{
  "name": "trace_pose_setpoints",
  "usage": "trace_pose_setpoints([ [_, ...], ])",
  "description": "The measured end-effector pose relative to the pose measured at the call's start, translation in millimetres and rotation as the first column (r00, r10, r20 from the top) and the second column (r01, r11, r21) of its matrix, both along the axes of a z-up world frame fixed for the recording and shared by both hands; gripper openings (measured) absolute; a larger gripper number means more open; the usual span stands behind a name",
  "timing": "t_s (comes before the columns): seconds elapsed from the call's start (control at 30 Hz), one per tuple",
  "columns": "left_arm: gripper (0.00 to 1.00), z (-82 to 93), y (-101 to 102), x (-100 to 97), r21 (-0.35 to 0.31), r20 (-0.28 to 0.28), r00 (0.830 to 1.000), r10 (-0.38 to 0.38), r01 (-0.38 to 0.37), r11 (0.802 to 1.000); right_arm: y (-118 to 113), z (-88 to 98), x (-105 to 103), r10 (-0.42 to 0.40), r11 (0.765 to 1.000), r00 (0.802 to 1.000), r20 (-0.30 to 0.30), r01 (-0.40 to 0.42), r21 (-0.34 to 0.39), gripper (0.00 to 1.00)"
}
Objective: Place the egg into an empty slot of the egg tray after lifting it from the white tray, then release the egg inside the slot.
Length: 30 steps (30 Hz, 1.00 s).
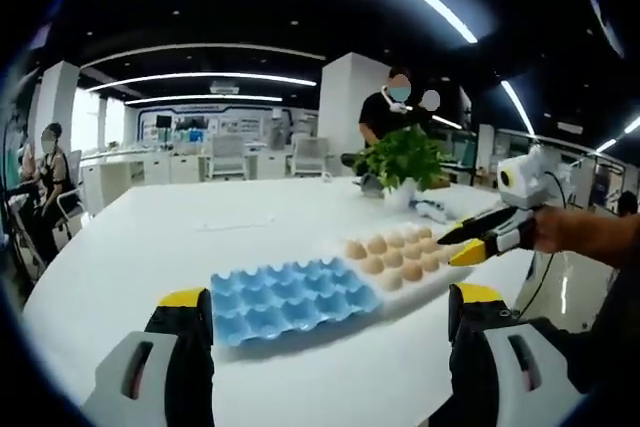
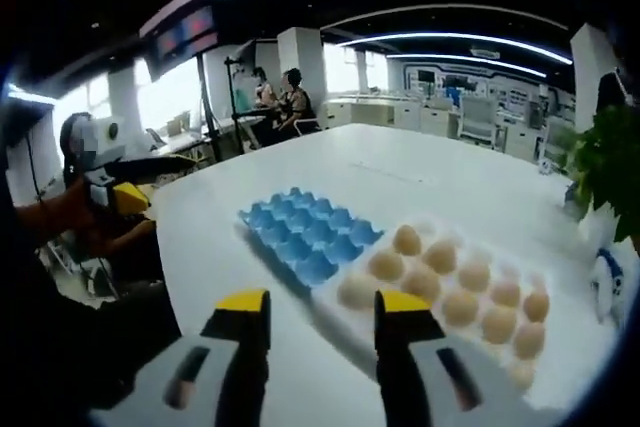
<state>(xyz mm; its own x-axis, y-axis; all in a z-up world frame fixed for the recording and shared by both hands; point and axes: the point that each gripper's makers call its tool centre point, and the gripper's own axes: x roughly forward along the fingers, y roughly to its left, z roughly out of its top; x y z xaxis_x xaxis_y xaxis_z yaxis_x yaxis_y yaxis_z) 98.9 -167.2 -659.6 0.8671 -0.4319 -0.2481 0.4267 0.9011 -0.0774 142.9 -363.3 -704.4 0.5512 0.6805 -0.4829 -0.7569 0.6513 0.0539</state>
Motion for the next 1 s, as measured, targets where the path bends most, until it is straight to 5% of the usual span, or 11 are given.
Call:
trace_pose_setpoints([
  [0.33,1.00,-4.5,-8.3,-8.6,0.030,-0.010,1.000,-0.019,0.019,0.999,13.9,-21.8,25.8,0.050,0.992,0.999,-0.018,-0.051,-0.116,0.36],
  [0.43,1.00,-3.6,-9.2,-9.7,0.030,-0.010,1.000,-0.022,0.023,0.999,15.3,-34.8,34.4,0.098,0.972,0.995,-0.031,-0.103,-0.211,0.33],
  [0.77,1.00,0.6,-8.3,-13.0,0.019,-0.005,1.000,-0.008,0.008,1.000,29.7,-58.7,57.7,0.102,0.959,0.990,-0.098,-0.124,-0.253,0.27],
  [0.93,1.00,-4.5,-4.6,-14.7,0.035,-0.019,1.000,-0.006,0.006,0.999,26.7,-77.2,62.3,0.102,0.934,0.983,-0.150,-0.147,-0.327,0.27],
  [1.0,1.00,-4.3,-3.9,-15.1,0.050,-0.018,1.000,-0.008,0.009,0.999,22.3,-87.7,61.4,0.125,0.904,0.979,-0.159,-0.179,-0.387,0.28],
])
